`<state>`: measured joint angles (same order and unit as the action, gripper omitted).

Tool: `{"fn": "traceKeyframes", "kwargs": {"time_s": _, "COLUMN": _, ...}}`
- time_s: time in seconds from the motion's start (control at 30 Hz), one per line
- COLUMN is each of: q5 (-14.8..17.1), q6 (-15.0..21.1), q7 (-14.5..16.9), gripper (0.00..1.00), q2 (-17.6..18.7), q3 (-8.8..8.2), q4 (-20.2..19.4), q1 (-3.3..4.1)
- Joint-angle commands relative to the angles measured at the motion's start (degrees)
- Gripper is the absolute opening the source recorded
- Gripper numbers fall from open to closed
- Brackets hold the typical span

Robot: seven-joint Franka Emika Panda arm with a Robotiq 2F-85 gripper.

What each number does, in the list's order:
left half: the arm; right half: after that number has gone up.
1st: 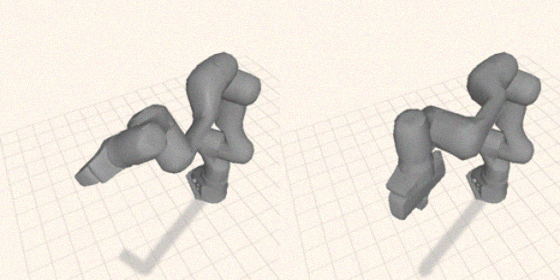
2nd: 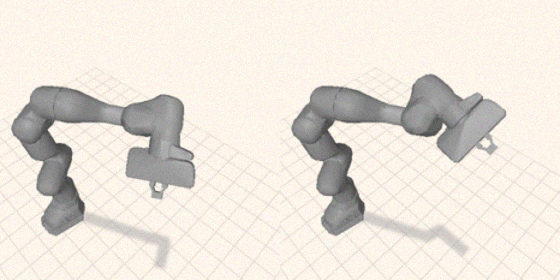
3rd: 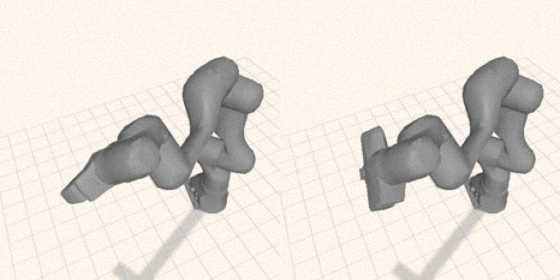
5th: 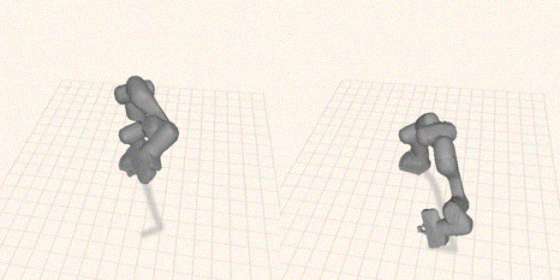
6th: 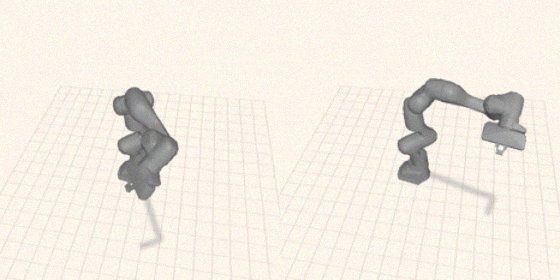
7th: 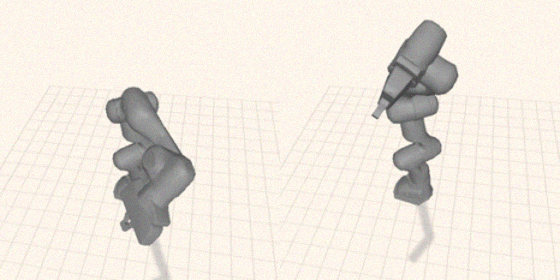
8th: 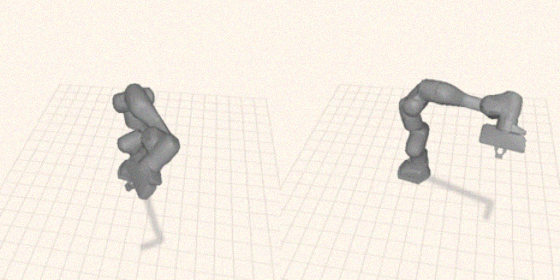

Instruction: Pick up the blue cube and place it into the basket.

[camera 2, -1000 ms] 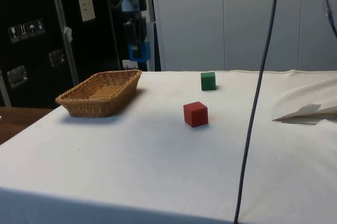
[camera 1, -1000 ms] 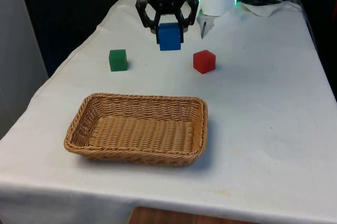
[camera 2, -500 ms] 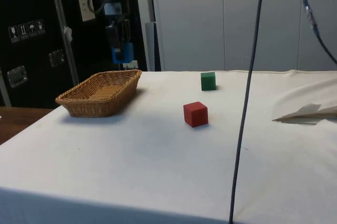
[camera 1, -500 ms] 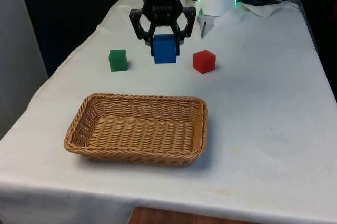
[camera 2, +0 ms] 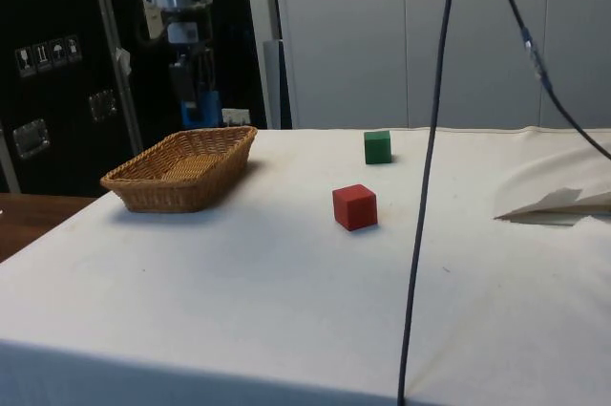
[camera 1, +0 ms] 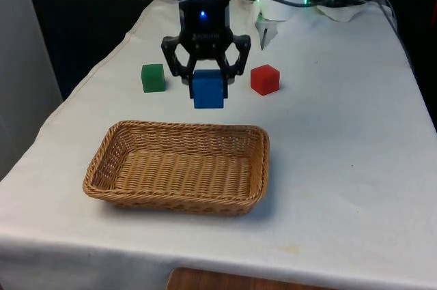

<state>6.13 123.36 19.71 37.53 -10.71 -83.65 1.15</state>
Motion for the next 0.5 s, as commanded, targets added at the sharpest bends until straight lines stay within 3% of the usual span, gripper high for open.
{"fn": "traceKeyframes", "kwargs": {"time_s": 0.0, "q5": 0.29, "q6": -0.97, "q7": -0.06, "gripper": 0.0, "q2": 1.09, "q3": 0.17, "q4": 1.66, "q1": -0.23}}
{"fn": "traceKeyframes", "kwargs": {"time_s": 0.13, "q5": 0.57, "q6": -1.03, "q7": -0.06, "gripper": 0.0, "q2": 3.44, "q3": 0.23, "q4": 4.53, "q1": -0.34}}
{"fn": "traceKeyframes", "kwargs": {"time_s": 0.17, "q5": 0.23, "q6": -0.11, "q7": 0.0, "gripper": 0.0, "q2": 2.29, "q3": 0.0, "q4": 2.92, "q1": -0.11}}
{"fn": "traceKeyframes", "kwargs": {"time_s": 0.2, "q5": 0.74, "q6": -1.03, "q7": 0.0, "gripper": 0.0, "q2": 4.58, "q3": 0.23, "q4": 5.79, "q1": -0.4}}
{"fn": "traceKeyframes", "kwargs": {"time_s": 0.43, "q5": 2.23, "q6": -0.74, "q7": 0.57, "gripper": 0.0, "q2": 9.22, "q3": 0.34, "q4": 10.6, "q1": -1.03}}
{"fn": "traceKeyframes", "kwargs": {"time_s": 0.47, "q5": 1.72, "q6": 0.0, "q7": 0.34, "gripper": 0.0, "q2": 8.02, "q3": -0.06, "q4": 8.88, "q1": -0.57}}
